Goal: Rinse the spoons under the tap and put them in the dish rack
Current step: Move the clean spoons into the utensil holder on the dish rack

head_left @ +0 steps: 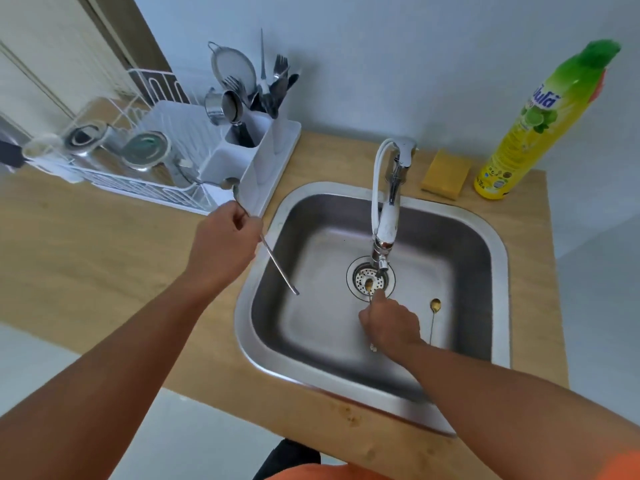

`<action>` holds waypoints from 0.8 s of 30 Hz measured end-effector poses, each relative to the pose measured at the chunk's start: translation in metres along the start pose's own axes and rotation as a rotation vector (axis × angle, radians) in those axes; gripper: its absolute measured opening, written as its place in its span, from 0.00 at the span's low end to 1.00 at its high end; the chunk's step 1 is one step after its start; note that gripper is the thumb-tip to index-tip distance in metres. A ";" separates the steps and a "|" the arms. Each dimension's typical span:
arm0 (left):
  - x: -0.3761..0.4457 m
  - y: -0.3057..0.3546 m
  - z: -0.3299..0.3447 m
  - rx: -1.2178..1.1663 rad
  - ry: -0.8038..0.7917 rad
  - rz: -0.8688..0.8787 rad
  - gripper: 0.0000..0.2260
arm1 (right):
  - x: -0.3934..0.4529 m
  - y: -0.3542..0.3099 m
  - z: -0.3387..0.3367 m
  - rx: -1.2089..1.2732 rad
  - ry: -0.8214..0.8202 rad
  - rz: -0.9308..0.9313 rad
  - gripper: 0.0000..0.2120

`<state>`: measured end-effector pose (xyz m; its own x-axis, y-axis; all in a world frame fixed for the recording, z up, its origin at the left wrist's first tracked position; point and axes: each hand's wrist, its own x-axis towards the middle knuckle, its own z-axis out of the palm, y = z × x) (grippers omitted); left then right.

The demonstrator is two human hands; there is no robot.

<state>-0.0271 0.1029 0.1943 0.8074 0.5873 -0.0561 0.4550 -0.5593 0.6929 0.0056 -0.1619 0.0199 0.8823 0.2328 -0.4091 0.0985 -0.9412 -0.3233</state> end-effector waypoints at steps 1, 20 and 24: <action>0.004 0.005 -0.016 0.002 0.046 0.023 0.08 | -0.002 -0.010 0.003 0.009 0.006 -0.045 0.12; 0.079 0.026 -0.091 -0.008 0.508 0.167 0.09 | 0.022 -0.185 -0.117 0.320 0.382 -0.428 0.07; 0.087 0.007 -0.070 0.102 0.426 0.128 0.07 | 0.031 -0.203 -0.157 0.438 0.469 -0.479 0.06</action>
<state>0.0204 0.1911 0.2450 0.6426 0.6860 0.3413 0.4136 -0.6855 0.5991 0.0851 -0.0021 0.2063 0.9010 0.3685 0.2288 0.4117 -0.5605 -0.7186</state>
